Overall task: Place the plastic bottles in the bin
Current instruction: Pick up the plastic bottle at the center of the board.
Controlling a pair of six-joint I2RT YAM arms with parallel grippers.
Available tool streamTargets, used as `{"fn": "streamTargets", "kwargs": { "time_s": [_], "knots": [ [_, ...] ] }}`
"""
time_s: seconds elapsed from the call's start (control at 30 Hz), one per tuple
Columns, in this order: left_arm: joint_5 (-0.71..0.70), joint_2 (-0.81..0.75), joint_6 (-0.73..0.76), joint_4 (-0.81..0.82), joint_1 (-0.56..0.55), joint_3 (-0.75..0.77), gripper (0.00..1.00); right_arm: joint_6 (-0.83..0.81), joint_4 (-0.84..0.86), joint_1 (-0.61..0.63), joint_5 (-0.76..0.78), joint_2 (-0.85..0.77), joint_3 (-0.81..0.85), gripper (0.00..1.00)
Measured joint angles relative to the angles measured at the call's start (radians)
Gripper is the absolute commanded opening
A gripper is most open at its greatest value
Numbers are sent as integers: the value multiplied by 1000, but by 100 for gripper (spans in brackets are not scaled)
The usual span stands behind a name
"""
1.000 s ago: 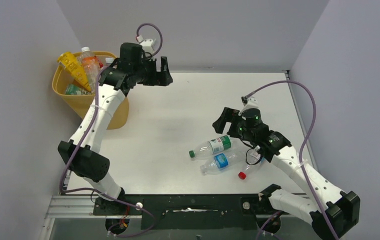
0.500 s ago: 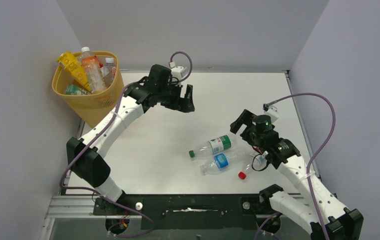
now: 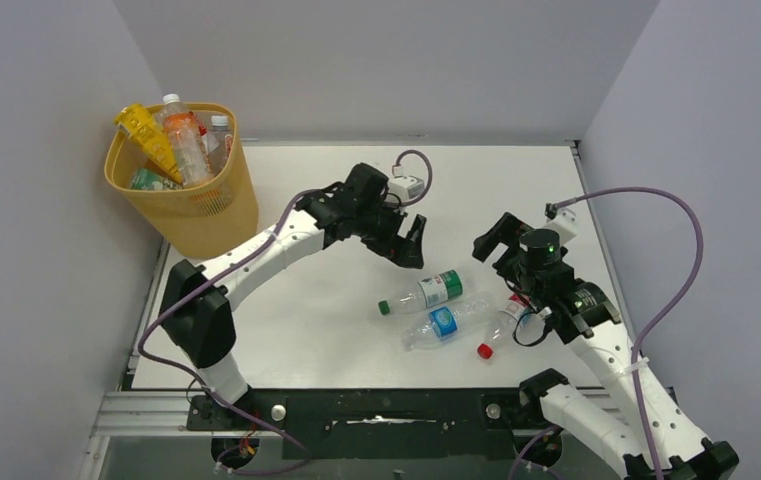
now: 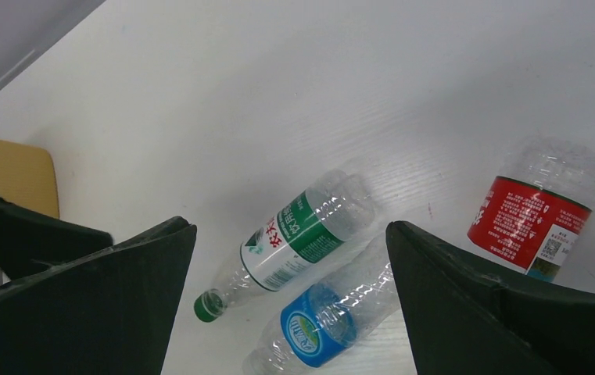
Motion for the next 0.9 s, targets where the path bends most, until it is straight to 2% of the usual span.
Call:
{"fn": "streamTargets", "kwargs": {
  "time_s": [0.13,0.37,0.9],
  "knots": [
    [-4,84,10,42,-68,3,89,-3,-2,0,3,-9,18,99],
    [-98,262,56,37,-156,84,89,-9,-32,-2,9,-39,24,99],
    [-98,428,71,46,-165,197,89,-18,-37,-6,9,-96,24,98]
  ]
}}
